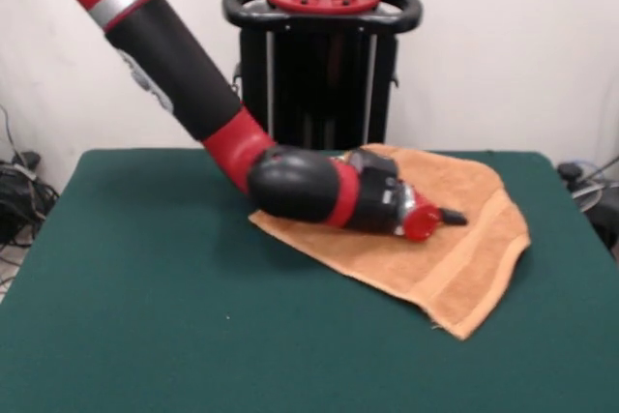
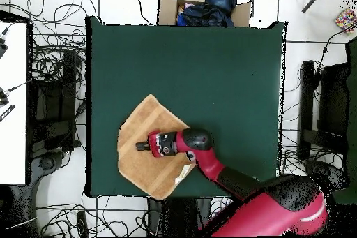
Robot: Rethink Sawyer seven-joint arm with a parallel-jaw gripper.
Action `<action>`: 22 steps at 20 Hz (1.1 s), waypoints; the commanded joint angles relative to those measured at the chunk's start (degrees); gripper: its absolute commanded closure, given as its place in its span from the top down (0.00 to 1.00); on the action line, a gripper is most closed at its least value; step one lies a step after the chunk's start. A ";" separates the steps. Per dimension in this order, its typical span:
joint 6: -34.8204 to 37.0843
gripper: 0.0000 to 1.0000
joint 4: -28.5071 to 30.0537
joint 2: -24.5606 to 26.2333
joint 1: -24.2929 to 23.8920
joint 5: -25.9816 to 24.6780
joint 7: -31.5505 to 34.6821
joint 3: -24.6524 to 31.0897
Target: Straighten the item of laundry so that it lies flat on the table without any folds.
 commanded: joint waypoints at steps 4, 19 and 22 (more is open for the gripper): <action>-30.08 0.00 -22.21 6.51 23.84 -5.37 18.87 -26.63; -31.10 0.00 -36.73 12.34 27.31 -11.89 20.35 -36.77; -29.09 0.00 -40.06 13.76 28.85 -13.33 21.30 -39.19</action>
